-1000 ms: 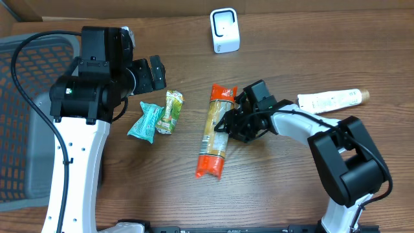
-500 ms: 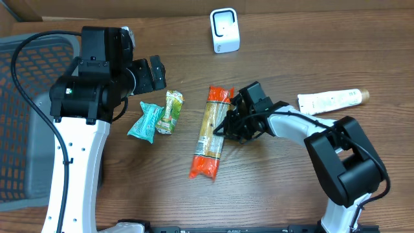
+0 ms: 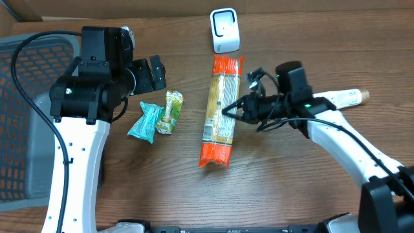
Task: Scan the item barcode
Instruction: 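Lift the spaghetti pack up toward the white scanner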
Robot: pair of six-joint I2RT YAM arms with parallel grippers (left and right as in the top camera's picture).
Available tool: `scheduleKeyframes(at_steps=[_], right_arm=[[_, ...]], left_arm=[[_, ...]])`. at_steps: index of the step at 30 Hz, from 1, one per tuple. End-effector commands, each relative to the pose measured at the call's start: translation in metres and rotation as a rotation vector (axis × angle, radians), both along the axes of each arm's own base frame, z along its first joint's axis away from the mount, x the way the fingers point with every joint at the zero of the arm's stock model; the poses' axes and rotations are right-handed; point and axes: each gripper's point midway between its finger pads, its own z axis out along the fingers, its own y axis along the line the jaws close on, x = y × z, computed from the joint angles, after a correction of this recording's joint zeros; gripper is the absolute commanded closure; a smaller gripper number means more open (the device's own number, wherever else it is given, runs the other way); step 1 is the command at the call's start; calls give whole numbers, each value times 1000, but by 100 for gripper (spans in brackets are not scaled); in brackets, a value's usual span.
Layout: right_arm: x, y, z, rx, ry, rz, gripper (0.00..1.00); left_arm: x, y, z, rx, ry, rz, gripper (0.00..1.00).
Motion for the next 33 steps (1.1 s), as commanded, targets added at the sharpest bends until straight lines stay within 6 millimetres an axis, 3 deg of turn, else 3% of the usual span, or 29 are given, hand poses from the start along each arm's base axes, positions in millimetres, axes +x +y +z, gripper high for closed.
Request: scheduleKeyframes(at_steps=[1, 9, 16, 27, 33], right_arm=[[-23, -10, 69, 217, -117, 166, 96], [-5, -53, 134, 323, -224, 128, 96], [4, -77, 172, 344, -305, 73, 96], [8, -88, 183, 350, -318, 30, 96], [15, -79, 168, 351, -288, 37, 96]], left_arm=[[0, -2, 3, 1, -6, -15, 1], [0, -2, 3, 1, -6, -15, 0], [0, -2, 3, 1, -6, -15, 0], [0, -2, 3, 1, -6, -15, 1], [0, -2, 3, 1, -6, -15, 1]])
